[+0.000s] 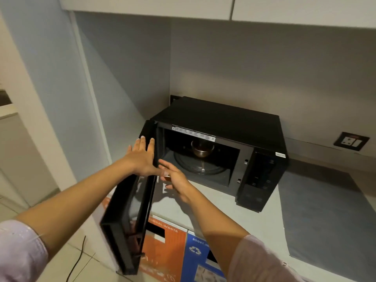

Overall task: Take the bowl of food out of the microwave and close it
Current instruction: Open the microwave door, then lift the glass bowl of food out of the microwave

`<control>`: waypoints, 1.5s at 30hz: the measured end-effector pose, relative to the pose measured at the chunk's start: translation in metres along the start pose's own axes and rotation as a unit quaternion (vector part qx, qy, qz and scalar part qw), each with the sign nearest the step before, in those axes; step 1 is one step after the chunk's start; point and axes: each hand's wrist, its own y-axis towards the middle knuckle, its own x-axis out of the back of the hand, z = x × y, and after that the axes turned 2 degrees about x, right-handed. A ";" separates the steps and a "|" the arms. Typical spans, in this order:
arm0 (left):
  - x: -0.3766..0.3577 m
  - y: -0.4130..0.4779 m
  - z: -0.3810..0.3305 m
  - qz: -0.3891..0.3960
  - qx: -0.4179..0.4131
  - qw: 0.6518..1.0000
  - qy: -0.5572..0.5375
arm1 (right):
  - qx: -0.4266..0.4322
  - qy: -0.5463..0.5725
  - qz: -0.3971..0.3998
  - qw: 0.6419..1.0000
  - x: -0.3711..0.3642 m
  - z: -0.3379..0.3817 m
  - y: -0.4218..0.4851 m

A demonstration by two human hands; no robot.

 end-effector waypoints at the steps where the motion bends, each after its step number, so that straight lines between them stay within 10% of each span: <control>1: 0.001 -0.001 0.010 -0.001 -0.010 1.000 0.002 | 0.012 -0.008 0.004 1.000 -0.009 0.002 0.002; 28: -0.030 0.002 0.088 -0.276 -0.188 0.915 0.225 | 0.040 -0.054 0.003 0.998 -0.084 -0.028 0.035; 34: -0.086 0.014 0.030 -0.210 -0.169 0.954 -0.129 | 0.053 -0.027 -0.052 0.997 -0.026 -0.045 0.023; 45: -0.155 0.094 -0.066 -0.125 -0.084 0.819 -0.554 | 0.097 0.042 -0.188 0.976 0.102 -0.059 0.034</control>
